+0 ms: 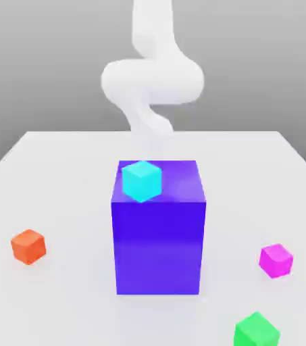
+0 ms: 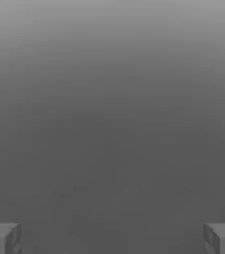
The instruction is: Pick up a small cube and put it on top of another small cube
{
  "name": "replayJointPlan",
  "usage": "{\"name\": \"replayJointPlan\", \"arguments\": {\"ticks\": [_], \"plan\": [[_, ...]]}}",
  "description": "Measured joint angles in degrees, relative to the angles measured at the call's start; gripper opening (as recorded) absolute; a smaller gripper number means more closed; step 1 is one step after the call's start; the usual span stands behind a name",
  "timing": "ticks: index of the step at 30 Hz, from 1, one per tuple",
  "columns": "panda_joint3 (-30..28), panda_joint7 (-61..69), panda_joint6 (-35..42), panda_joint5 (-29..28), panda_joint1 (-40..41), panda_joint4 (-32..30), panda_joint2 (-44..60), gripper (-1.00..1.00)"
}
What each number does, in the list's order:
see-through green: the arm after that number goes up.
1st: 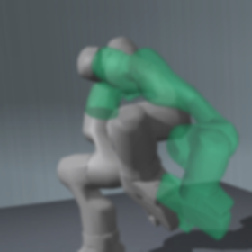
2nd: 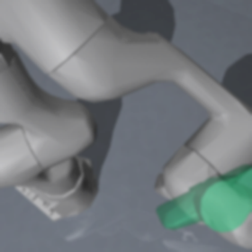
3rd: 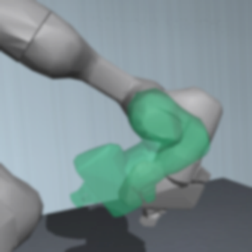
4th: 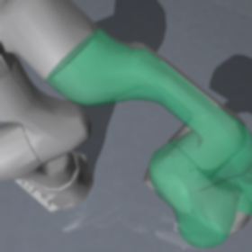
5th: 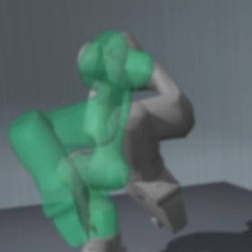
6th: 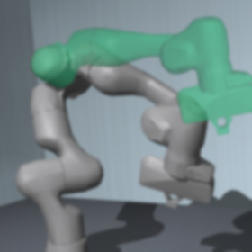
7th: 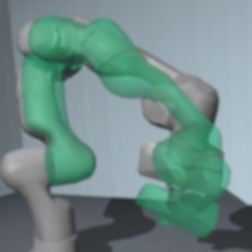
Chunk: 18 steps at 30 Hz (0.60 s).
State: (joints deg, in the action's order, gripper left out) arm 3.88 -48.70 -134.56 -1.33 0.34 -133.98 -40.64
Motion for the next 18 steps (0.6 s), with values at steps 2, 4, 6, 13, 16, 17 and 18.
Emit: {"name": "replayJointPlan", "arguments": {"ticks": [2,4,6,13,16,17,18], "plan": [[3.26,-2.51,-2.37,-1.23,0.2,-1.86,4.43,0.0],[6.31,-4.96,-4.62,-2.47,0.32,-3.64,8.64,0.0],[9.22,-7.45,-6.83,-3.81,0.32,-5.39,12.81,0.0],[18.3,-16.38,-14.53,-8.81,-0.66,-11.49,27.47,0.0],[21.24,-20.16,-17.8,-10.9,-1.95,-14.09,33.75,0.0],[22.12,-21.34,-18.91,-11.47,-2.7,-14.96,35.82,0.0],[22.87,-22.44,-20.03,-11.94,-4.11,-15.84,37.87,0.0]]}}
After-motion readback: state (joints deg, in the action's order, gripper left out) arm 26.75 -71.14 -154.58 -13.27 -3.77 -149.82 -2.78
